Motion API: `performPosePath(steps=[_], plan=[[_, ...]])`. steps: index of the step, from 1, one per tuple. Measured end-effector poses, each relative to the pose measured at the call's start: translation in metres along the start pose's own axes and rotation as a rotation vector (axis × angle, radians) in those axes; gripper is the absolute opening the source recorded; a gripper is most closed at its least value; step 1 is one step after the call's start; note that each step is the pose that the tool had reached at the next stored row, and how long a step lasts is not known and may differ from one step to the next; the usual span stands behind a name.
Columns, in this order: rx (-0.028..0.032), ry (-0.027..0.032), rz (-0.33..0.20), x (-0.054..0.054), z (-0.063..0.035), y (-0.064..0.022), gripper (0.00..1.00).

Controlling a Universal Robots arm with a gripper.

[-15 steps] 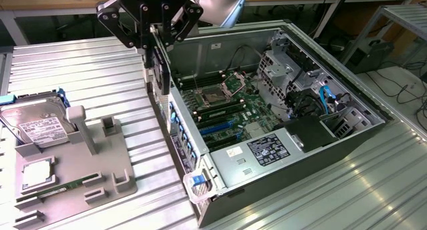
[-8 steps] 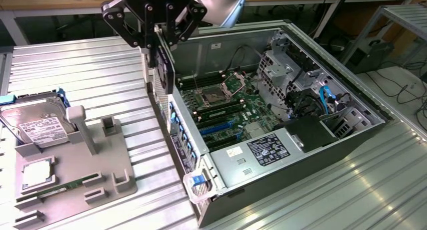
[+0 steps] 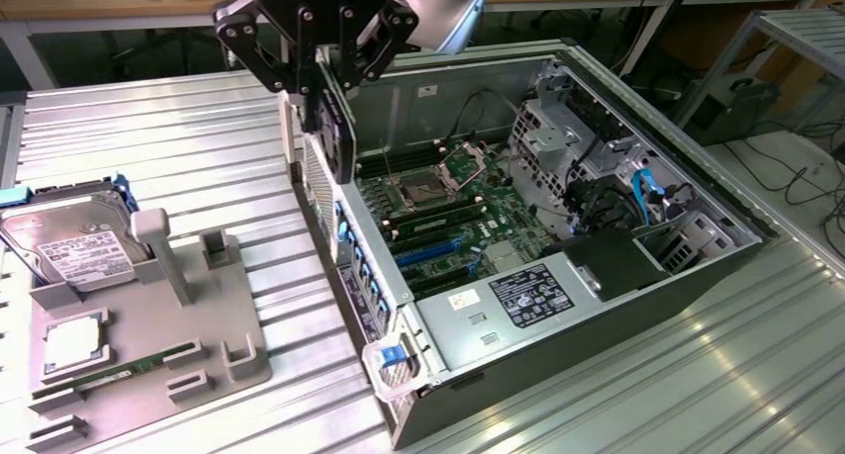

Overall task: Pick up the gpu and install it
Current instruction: 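Pick up the gpu and move the gpu toward the slot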

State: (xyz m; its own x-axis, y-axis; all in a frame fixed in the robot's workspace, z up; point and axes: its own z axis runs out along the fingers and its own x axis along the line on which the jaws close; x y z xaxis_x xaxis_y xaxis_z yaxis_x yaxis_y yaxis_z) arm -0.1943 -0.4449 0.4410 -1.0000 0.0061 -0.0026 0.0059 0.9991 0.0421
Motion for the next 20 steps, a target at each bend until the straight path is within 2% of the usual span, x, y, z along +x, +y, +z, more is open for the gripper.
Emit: performPosePath(steps=[20], plan=[[0.0, 0.0, 0.0, -0.018, 0.0003, 0.0001, 0.28]])
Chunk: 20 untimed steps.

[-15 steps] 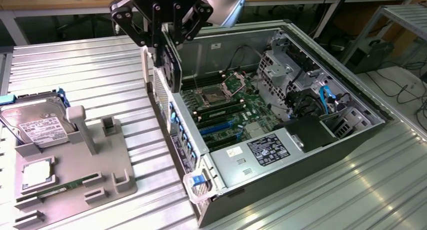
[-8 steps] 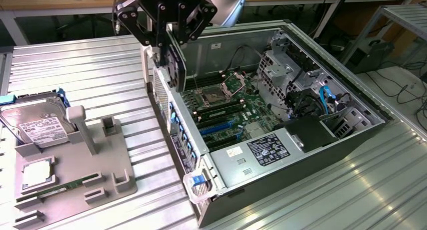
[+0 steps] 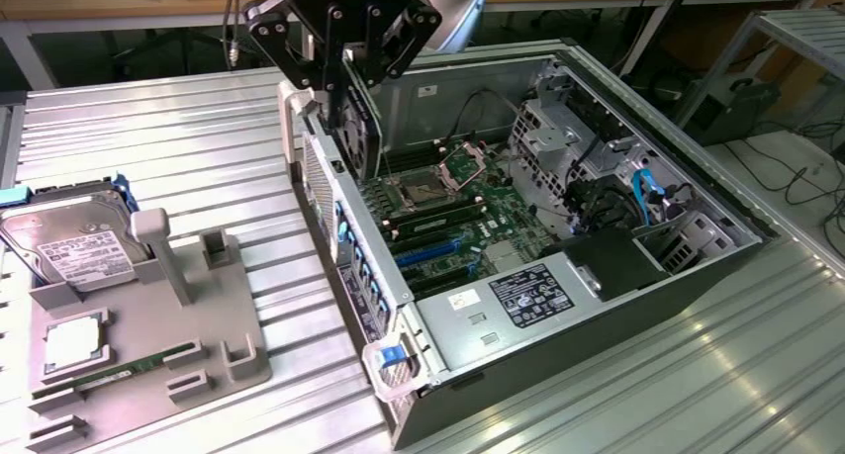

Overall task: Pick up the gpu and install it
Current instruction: 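Pick up the gpu and move the gpu toward the slot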

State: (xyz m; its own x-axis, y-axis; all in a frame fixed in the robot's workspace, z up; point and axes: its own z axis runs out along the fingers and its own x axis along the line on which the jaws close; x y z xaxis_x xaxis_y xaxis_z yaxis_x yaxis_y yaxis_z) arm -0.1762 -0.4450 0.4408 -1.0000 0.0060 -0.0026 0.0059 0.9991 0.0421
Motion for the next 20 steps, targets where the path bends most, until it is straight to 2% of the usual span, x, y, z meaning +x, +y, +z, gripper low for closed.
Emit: performPosePath(steps=[20], plan=[[0.0, 0.0, 0.0, -0.022, 0.0008, 0.0001, 0.28]])
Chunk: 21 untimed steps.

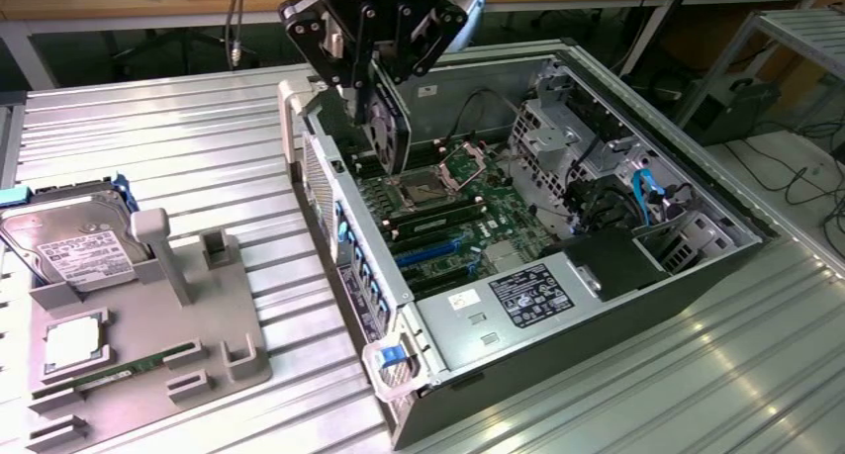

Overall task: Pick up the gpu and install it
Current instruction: 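Pick up the gpu and move the gpu toward the slot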

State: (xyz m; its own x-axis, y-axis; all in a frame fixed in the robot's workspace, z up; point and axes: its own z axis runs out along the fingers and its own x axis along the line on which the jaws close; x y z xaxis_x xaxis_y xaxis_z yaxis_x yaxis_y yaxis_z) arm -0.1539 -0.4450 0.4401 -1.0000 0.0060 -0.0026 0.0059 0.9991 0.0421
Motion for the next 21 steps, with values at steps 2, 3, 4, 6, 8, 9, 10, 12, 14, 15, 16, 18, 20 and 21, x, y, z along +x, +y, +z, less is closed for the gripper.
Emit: performPosePath(steps=[2, 3, 4, 6, 8, 9, 10, 12, 14, 15, 16, 18, 20, 21], plan=[[0.0, 0.0, 0.0, -0.002, 0.0001, 0.0, 0.28], [0.0, 0.0, 0.0, -0.004, 0.0002, 0.0, 0.28], [0.0001, 0.0, 0.0, -0.006, 0.0002, 0.0001, 0.28], [0.0, 0.0, 0.0, -0.008, 0.0003, 0.0, 0.28], [0.0, -0.0001, 0.0, -0.011, 0.0004, 0.0001, 0.28], [0.0, 0.0, 0.0, -0.011, 0.0004, 0.0, 0.28], [0.0, 0.0, 0.0, -0.013, 0.0004, 0.0001, 0.28], [0.0, 0.0, 0.0, -0.016, 0.0005, 0.0001, 0.28], [0.0, 0.0, 0.0, -0.019, 0.0006, 0.0001, 0.28], [0.0, 0.0, 0.0, -0.02, 0.0007, 0.0001, 0.28], [0.0, 0.0, 0.0, -0.022, 0.0007, 0.0001, 0.28], [0.0, 0.0, 0.0, -0.024, 0.0008, 0.0001, 0.28], [0.0, 0.0, 0.0, -0.026, 0.0008, 0.0001, 0.28], [-0.0001, 0.0, 0.0, -0.028, 0.0009, 0.0001, 0.28]])
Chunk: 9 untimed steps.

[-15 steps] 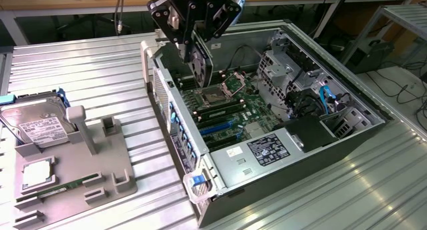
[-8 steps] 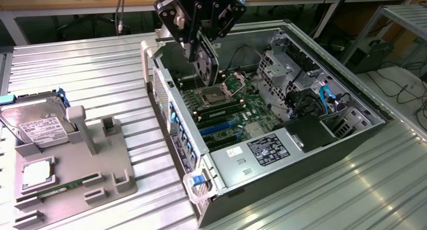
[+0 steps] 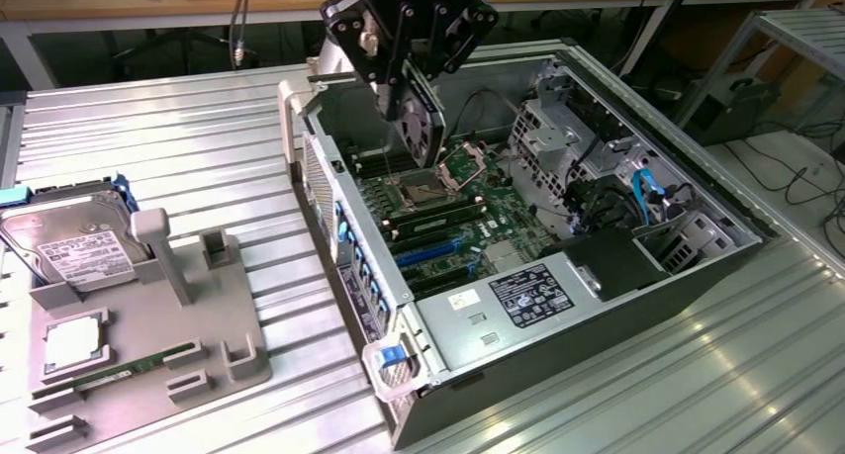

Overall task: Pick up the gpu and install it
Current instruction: 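Pick up the gpu and move the gpu toward the slot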

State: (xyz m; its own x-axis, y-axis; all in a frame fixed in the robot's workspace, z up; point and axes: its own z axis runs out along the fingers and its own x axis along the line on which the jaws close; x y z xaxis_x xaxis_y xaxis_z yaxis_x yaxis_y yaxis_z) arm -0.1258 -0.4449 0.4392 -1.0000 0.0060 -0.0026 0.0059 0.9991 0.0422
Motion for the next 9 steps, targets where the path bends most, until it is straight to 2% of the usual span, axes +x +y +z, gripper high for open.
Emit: performPosePath(steps=[9], plan=[[0.0001, 0.0, 0.0, -0.0103, 0.0002, 0.0001, 0.28]])
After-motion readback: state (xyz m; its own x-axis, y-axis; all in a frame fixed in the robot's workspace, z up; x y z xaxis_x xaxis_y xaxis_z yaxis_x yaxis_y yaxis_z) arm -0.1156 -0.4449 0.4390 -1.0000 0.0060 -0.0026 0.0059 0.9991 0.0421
